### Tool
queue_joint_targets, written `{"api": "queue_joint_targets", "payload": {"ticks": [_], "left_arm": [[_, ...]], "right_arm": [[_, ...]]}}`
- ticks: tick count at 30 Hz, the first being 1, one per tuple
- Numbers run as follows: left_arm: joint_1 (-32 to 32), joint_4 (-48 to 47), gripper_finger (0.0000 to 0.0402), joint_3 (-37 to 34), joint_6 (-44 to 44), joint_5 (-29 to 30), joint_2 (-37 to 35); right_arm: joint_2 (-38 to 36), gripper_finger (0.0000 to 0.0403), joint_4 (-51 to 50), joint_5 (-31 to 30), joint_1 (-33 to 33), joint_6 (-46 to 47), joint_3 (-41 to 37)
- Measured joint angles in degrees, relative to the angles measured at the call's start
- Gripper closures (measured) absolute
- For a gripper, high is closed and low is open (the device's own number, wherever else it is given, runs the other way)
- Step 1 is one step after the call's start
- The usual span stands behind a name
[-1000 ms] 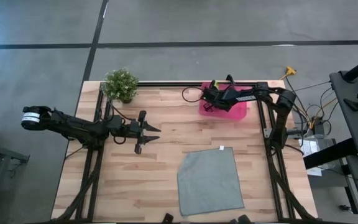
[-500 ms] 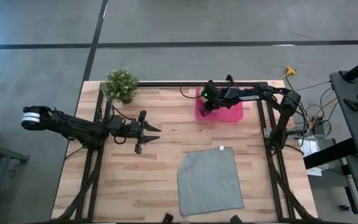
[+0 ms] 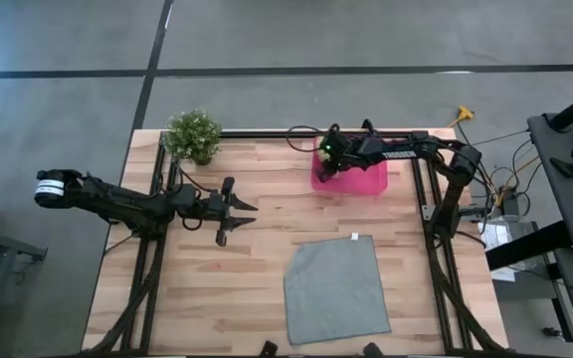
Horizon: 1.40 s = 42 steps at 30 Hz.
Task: Roll microfiber towels into tight, uniform cylinder then place into a basket
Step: Put the rolled green microfiber cloth into the pink bin
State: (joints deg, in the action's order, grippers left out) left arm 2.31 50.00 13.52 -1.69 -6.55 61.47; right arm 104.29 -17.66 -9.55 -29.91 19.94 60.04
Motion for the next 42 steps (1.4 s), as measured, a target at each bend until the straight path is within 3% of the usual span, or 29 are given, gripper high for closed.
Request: {"api": "queue_joint_targets", "payload": {"ticks": [6, 10, 22, 34, 42], "left_arm": [[0.0, 0.0, 0.0288, 0.0, 0.0, 0.0, 0.11], [0.0, 0.0, 0.0288, 0.0, 0.0, 0.0, 0.11], [0.0, 0.0, 0.0288, 0.0, 0.43, -0.02, 0.11], [0.0, 0.0, 0.0288, 0.0, 1.31, -0.02, 0.11], [-0.02, 0.0, 0.0288, 0.0, 1.31, -0.02, 0.11]], "right_arm": [[-0.02, 0.0184, 0.4, 7.94, 0.38, 0.21, 1.59], [-0.02, 0.0164, 0.39, 12.73, 1.06, 1.24, 1.6], [-0.02, 0.0149, 0.26, 13.01, 2.78, 1.75, 2.8], [-0.11, 0.0149, -10.44, 13.52, 3.44, -0.56, 7.54], [0.0, 0.0149, -10.24, 12.66, 3.8, -1.37, 6.04]]}}
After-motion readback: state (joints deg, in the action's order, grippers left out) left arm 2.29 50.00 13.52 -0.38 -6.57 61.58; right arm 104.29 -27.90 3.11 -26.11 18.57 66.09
